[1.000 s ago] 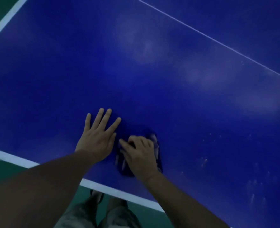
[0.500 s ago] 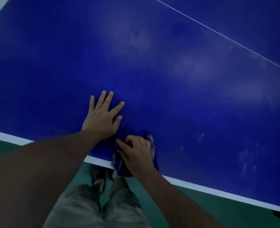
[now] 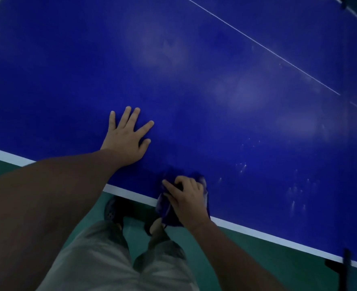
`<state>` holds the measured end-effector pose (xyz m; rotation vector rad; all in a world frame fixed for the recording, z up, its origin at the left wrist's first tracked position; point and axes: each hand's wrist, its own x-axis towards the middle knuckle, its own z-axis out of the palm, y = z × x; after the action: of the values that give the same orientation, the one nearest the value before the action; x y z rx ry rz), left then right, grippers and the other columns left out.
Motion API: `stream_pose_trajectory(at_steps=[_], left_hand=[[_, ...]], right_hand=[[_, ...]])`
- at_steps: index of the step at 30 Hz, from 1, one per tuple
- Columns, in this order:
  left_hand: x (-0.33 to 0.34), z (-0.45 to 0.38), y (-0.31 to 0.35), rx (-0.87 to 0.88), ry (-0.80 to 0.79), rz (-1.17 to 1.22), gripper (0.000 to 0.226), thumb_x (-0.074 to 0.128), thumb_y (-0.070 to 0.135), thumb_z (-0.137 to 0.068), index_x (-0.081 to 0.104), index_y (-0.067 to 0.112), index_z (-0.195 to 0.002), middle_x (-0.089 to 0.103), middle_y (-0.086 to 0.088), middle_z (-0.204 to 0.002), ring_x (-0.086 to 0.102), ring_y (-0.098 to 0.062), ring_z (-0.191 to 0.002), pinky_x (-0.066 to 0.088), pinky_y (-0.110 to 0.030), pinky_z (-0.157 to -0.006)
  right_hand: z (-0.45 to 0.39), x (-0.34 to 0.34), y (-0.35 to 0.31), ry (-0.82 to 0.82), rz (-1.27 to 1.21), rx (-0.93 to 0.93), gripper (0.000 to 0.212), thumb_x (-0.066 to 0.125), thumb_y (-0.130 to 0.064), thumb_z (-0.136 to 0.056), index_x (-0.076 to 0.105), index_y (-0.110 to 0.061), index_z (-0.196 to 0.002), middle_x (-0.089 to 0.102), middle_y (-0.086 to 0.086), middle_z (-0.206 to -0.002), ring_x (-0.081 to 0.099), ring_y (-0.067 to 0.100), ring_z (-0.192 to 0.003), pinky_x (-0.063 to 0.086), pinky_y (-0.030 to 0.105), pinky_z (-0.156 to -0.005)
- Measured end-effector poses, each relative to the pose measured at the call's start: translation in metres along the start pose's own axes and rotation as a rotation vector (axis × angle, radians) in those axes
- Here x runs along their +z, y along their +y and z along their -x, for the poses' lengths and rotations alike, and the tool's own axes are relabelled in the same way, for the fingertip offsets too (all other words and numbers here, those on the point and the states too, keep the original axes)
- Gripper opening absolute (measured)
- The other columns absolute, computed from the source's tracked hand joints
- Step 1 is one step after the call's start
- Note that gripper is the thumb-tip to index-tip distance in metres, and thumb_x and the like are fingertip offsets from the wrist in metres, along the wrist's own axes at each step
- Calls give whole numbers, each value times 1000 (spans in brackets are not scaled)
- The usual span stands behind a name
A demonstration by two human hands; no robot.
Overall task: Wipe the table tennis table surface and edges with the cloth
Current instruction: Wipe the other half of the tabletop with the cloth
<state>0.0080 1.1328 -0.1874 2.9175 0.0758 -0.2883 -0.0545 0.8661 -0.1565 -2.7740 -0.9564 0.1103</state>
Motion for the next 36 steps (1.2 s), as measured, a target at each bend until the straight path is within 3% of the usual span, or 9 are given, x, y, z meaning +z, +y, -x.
stream_pose_trajectory(at_steps=[5, 9, 14, 19, 22, 26, 30, 33, 36], left_hand=[[10, 14, 64, -100, 110, 116, 57, 40, 36, -98, 34, 31, -154, 8, -13, -167, -1, -33, -155, -2, -65, -120], [32, 22, 133, -49, 39, 169, 55, 27, 41, -101, 30, 34, -155, 8, -6, -169, -6, -29, -155, -3, -64, -120], [40, 22, 137, -80, 57, 103, 56, 17, 50, -101, 32, 35, -153, 15, -6, -167, -3, -31, -155, -12, -59, -119], [38, 21, 140, -93, 39, 70, 58, 17, 57, -102, 32, 35, -153, 16, -6, -167, -2, -32, -155, -5, -64, -120], [36, 21, 141, -98, 53, 41, 58, 19, 56, -102, 35, 35, -153, 20, -7, -166, 3, -32, -155, 0, -64, -121], [36, 22, 143, -105, 89, 42, 57, 23, 55, -102, 39, 33, -152, 23, -9, -165, 8, -33, -154, 4, -65, -121], [32, 23, 145, -111, 90, 13, 58, 25, 54, -101, 44, 30, -150, 30, -11, -162, 16, -36, -153, 9, -66, -119], [27, 21, 149, -128, 79, -16, 58, 25, 53, -101, 48, 27, -148, 35, -12, -160, 22, -38, -151, 14, -69, -117], [24, 17, 152, -158, 53, -35, 53, 29, 48, -103, 48, 25, -147, 36, -14, -159, 23, -40, -150, 14, -70, -116]], right_hand=[[33, -3, 65, 87, 130, 209, 32, 72, -29, -89, 70, -23, -120, 59, 8, -105, 59, 32, -89, 48, 47, -79], [45, 14, 66, 182, 110, 123, 35, 60, -29, -88, 62, -28, -124, 49, 4, -107, 49, 25, -87, 41, 36, -71], [24, 0, 103, 110, 122, -105, 38, 66, -32, -90, 60, -29, -127, 47, 3, -103, 46, 23, -82, 40, 37, -70], [24, -2, 117, 235, 55, 245, 36, 81, -19, -84, 74, -20, -119, 59, 12, -98, 54, 30, -79, 46, 40, -68], [46, 7, 90, 193, 30, -1, 52, 86, -18, -74, 68, -25, -122, 47, 4, -104, 46, 21, -86, 44, 37, -70], [21, 6, 89, 136, 17, -253, 41, 67, -27, -86, 61, -30, -127, 45, 2, -106, 44, 20, -87, 35, 37, -75], [-32, -17, 151, 265, -74, 109, 23, 76, -25, -86, 71, -30, -109, 61, 10, -87, 57, 30, -73, 47, 41, -64], [-13, -25, 179, 248, -16, 269, 28, 73, -17, -89, 74, -16, -118, 62, 17, -95, 58, 36, -77, 46, 44, -63], [17, -19, 157, 215, -104, 297, 29, 55, -39, -98, 75, -21, -109, 59, -1, -92, 52, 23, -80, 50, 43, -69]])
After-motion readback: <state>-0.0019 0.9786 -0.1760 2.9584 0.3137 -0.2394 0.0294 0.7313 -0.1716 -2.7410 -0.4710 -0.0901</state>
